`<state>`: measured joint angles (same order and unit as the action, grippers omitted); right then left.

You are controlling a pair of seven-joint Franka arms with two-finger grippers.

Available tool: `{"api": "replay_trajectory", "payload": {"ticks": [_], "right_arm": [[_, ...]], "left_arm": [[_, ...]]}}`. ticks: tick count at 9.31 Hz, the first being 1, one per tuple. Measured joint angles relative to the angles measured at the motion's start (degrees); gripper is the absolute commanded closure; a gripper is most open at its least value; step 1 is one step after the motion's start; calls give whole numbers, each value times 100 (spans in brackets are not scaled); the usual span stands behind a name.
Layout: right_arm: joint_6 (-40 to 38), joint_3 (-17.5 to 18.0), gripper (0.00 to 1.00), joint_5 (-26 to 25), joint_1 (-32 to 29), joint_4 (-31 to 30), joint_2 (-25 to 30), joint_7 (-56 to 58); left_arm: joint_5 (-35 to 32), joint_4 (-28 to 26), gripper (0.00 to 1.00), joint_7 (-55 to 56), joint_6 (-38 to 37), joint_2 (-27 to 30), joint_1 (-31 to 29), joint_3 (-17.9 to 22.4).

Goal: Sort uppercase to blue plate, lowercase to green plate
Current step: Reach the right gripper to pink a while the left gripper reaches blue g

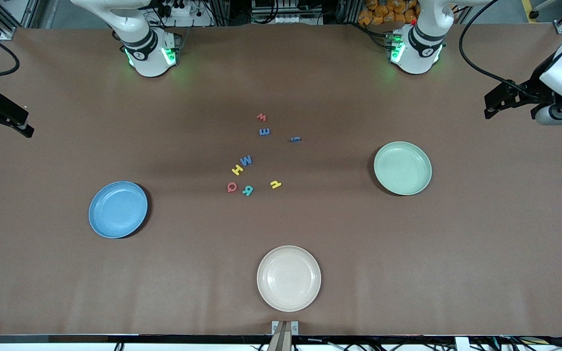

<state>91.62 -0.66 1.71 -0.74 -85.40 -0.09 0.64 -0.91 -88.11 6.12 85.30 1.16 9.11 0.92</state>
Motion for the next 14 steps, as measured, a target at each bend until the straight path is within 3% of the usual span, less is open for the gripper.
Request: {"api": "replay_trajectory", "payload": {"ticks": [7,11,14], "right_arm": [[-55,-1,0,0,-10,-1,-3,0],[-99,-2,0,3,-24,-23,-35,0],[-90,78,0,89,172,-122,-423,2]], "left_arm": [[163,-127,0,-8,-76,-212,-7,-43],[560,-233,0,166,-74,-1157,75,-731],[1519,-202,0,2278,150,-1764,233,-1271]]}}
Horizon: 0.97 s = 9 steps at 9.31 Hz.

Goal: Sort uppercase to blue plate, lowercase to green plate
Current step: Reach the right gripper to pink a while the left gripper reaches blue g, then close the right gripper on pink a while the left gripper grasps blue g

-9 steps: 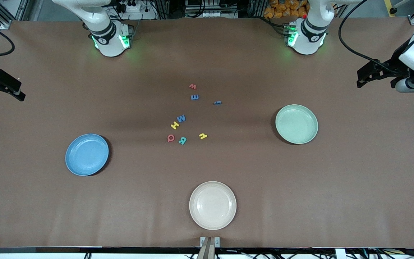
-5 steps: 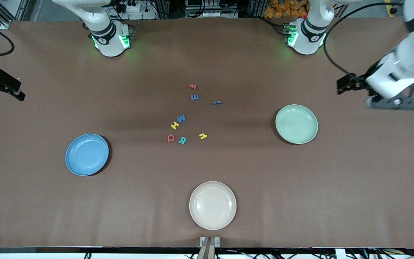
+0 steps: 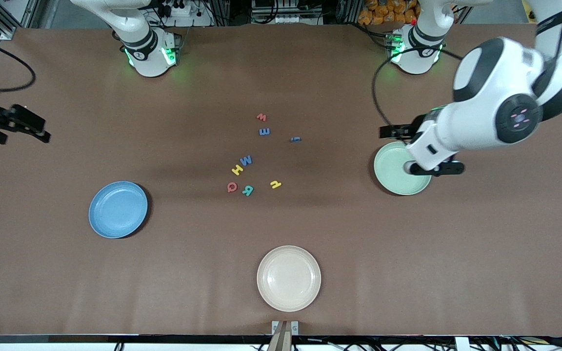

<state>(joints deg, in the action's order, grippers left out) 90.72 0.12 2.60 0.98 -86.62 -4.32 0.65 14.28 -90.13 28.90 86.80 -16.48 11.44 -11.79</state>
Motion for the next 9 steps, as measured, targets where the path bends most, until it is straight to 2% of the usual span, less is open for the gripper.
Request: {"api": "replay_trajectory", "payload": {"ticks": [2,4,6,9], "right_arm": [[66,21,0,234,297,-10,-418,-78],[362,23,0,358,555,-21,-866,-250],[871,26,0,358,927,-32,-1330,-631],[1461,25,0,357,1371,-43,-1846,-1425]], "left_arm": [[12,24,0,1476,518,-463,479,-345],[12,31,0,2537,1285,-949,1122,-397],[-7,35,0,2981,1831,-1452,1520,-398],[-705,45,0,3739,2714,-2111,1966,-396]]}}
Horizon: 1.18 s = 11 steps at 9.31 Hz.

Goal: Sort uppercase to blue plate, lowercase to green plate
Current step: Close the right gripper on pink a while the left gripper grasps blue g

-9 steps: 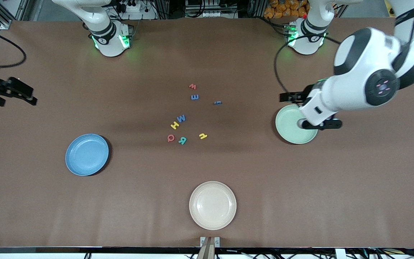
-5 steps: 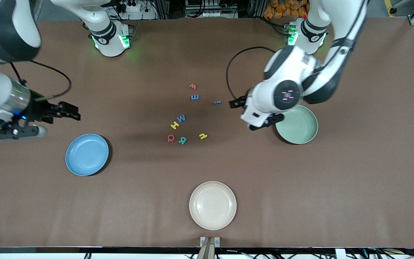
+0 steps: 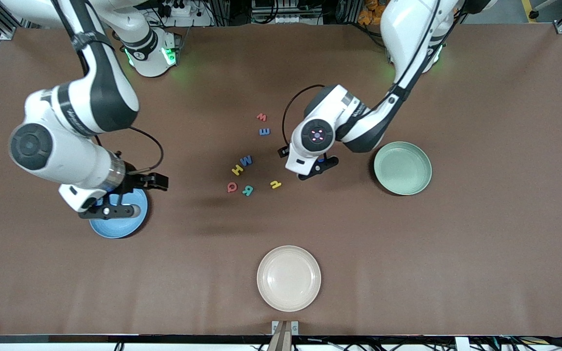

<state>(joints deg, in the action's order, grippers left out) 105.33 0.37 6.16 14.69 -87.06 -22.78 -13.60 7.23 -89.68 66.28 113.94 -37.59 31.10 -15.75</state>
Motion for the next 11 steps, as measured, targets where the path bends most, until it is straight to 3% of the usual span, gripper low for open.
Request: {"api": "replay_trajectory", "payload": {"ticks": [3,5,11], "right_arm": [[903,0,0,-7,214,-592,-180,-369],[1073,1,0,-7,365,-893,-178,-719],[2327,0,0,-100,1347,-1747,-242,-2551]], "left_arm": [[17,10,0,100,435,-379,79,4],[162,7,0,100,612,-667,71,-7],[282,-237,0,-419,-3,-722,-12,-317]]}}
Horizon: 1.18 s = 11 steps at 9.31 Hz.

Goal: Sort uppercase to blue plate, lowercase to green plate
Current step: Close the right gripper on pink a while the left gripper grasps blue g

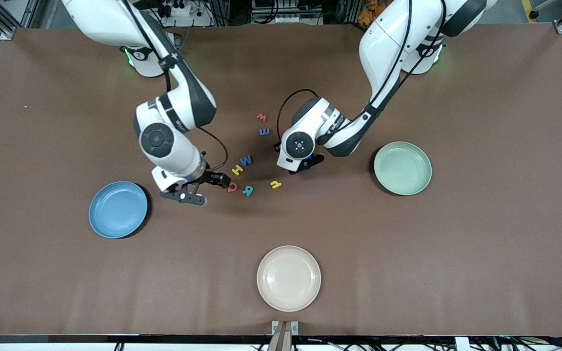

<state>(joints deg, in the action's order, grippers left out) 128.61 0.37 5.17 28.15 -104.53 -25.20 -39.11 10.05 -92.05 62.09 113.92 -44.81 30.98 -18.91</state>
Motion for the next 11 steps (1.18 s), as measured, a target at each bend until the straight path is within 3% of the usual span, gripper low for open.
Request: {"api": "replay_trajectory", "payload": {"ticks": [5,11], "right_arm": [[1190,-24,0,-399,145,-249,-648,-410],[1303,-30,0,-430,200,-259,-979,-469]], "left_arm": [[35,-19,0,-241,19,9,-211,-84],[49,-425,5,-256,568,94,-219,-204]]}}
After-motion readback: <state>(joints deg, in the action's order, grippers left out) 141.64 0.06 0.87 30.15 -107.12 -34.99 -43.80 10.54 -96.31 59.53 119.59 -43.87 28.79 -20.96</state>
